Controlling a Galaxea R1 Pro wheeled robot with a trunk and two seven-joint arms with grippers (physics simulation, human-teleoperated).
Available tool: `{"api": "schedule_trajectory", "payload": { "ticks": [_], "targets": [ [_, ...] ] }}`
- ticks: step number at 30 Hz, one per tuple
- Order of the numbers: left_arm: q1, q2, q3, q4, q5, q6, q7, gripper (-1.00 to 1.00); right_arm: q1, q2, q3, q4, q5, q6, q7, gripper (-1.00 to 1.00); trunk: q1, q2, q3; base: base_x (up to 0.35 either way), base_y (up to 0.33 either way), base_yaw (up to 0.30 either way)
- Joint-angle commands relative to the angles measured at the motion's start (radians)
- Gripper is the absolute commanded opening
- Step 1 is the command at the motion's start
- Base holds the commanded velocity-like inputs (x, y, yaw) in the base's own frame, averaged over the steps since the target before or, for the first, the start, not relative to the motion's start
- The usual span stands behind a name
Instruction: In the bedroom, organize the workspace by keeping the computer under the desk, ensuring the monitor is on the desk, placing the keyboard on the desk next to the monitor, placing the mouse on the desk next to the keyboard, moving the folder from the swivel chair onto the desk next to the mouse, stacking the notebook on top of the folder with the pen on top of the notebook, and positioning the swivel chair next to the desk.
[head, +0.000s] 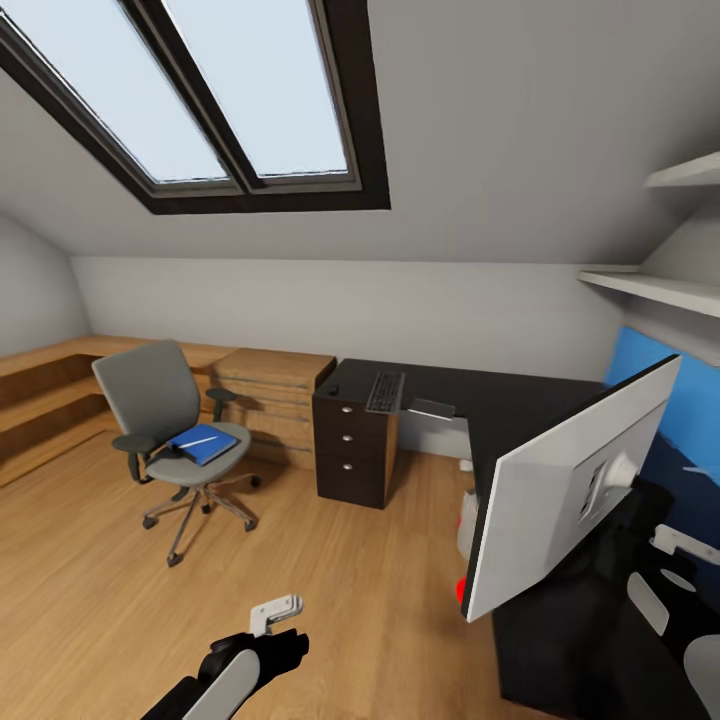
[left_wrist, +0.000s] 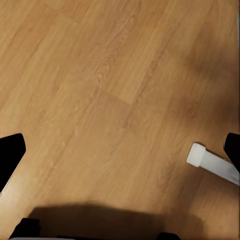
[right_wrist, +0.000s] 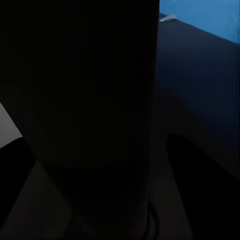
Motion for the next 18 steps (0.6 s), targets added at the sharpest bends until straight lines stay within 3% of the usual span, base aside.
{"api": "schedule_trajectory", "payload": {
  "ticks": [1, 9, 18],
  "targets": [
    [-0.001, 0.001, -0.003, -0.002, 0.007, 0.001, 0.008, 1.0, -0.001, 0.0, 0.001, 0.001, -0.01, -0.005, 0.0, -1.0, 0.0, -0.001, -0.001, -0.104, -0.209, 0.0],
    [-0.001, 0.001, 0.0, 0.015, 0.007, 0.002, 0.007, 1.0, -0.001, 0.0, 0.001, 0.001, -0.011, -0.004, 0.001, -1.0, 0.0, -0.001, -0.001, -0.018, -0.038, -0.141],
    [-0.001, 0.001, 0.0, 0.017, 0.003, 0.002, 0.006, 1.0, -0.001, 0.0, 0.001, -0.001, -0.01, 0.01, 0.001, -1.0, 0.0, -0.001, -0.001, 0.0, 0.0, -0.016]
  ]
}}
